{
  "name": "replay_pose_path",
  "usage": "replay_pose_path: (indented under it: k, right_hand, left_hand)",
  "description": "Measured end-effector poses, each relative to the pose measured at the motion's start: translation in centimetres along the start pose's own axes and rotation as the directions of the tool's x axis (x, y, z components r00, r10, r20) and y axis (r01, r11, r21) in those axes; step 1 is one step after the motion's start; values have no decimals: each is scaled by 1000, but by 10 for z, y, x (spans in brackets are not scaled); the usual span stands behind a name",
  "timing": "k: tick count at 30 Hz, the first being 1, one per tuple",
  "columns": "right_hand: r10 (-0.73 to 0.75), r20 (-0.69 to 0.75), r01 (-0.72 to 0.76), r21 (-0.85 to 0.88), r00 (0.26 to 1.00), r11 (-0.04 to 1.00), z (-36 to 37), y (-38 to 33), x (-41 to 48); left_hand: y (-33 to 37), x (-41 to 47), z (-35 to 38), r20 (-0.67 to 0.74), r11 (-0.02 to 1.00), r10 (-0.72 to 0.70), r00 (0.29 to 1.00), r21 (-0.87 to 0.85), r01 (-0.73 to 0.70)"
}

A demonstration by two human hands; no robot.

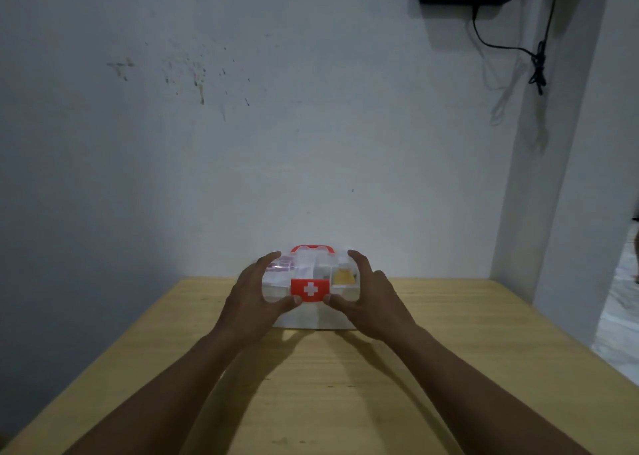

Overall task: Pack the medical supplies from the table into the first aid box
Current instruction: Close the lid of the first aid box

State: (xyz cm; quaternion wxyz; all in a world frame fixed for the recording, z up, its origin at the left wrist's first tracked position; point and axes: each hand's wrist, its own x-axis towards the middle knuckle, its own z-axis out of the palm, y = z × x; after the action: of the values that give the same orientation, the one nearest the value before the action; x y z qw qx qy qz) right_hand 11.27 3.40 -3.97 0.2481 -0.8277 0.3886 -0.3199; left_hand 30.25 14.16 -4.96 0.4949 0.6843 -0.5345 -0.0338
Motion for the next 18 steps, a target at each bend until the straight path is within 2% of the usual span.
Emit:
replay_pose_path:
  k: [5,11,18]
  right_hand:
    - [-27,-21,28,16,999,999,0,-4,-2]
    - [-28,-21,28,-5,999,1000,-7,6,-3]
    - [-42,-85,45,29,995,999,-22,27,4]
  left_hand:
    - [-4,0,0,-7,999,28,1000,38,-28]
    - [-16,1,-5,2,988,-57,998,-143,56]
    - [-1,10,13,38,980,-45,998,-194,52]
